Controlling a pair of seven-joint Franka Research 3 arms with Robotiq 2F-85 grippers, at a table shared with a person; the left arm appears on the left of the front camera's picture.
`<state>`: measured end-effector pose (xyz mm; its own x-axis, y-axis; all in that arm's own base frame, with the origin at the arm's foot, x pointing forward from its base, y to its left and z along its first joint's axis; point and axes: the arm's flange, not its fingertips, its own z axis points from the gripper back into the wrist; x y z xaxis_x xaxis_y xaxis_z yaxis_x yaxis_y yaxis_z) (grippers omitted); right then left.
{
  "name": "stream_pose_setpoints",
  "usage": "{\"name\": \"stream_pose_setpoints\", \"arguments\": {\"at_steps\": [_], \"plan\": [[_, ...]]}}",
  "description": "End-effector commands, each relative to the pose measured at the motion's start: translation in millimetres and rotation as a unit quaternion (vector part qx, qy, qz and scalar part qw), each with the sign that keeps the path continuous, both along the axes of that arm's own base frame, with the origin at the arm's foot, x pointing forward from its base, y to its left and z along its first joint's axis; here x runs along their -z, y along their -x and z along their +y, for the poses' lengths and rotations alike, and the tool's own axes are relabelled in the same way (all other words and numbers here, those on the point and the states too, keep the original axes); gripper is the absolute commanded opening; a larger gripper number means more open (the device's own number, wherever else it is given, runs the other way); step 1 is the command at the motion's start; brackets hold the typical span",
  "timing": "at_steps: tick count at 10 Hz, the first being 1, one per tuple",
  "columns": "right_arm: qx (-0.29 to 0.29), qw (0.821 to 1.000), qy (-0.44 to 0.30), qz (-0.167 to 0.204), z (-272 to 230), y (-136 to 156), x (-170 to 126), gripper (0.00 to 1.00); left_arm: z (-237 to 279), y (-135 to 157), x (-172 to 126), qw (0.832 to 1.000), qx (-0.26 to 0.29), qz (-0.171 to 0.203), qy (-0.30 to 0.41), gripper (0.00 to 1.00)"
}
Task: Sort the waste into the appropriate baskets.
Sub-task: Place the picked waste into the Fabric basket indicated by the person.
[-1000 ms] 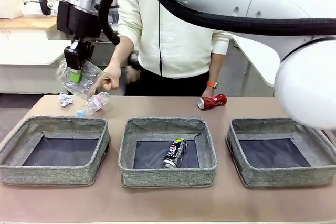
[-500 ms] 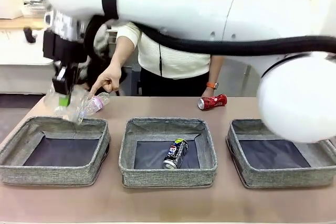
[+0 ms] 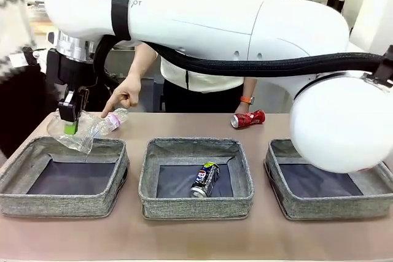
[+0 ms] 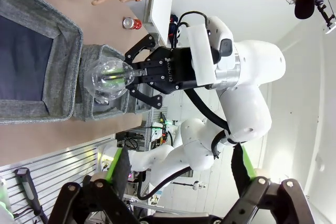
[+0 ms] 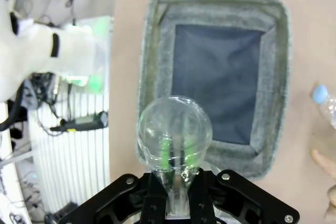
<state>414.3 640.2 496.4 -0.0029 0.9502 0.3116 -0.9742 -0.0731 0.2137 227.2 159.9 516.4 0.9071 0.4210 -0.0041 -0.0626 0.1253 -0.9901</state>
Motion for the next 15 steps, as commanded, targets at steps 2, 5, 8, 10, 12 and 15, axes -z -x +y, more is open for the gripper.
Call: {"name": "stream_pose_setpoints", "arguments": {"at_steps": [2,5,8,10,12,15], "plan": [[-0.005,1.000,-0.005,-0.013,5.5,-7.7,-7.1,0.67,0.6,1.6,-0.6,1.000,0.002,-0.014,0.004,1.00],[0.001,1.000,-0.009,-0.006,2.1,-10.5,-7.1,1.00,0.6,1.6,-0.6,1.000,0.002,-0.014,0.004,1.00],[0.009,1.000,-0.009,-0.004,-2.2,-12.1,-9.7,1.00,0.6,1.6,-0.6,1.000,0.002,-0.014,0.004,1.00],[0.022,0.999,-0.026,0.013,-16.2,-16.3,-14.5,1.00,0.6,1.6,-0.6,1.000,0.002,-0.014,0.004,1.00],[0.068,0.994,-0.075,0.040,-61.6,-19.9,-30.4,1.00,0.6,1.6,-0.6,1.000,0.002,-0.014,0.004,1.00],[0.235,0.951,-0.179,0.090,-197.2,13.0,-55.3,1.00,0.6,1.6,-0.6,1.000,0.002,-0.014,0.004,1.00]]}}
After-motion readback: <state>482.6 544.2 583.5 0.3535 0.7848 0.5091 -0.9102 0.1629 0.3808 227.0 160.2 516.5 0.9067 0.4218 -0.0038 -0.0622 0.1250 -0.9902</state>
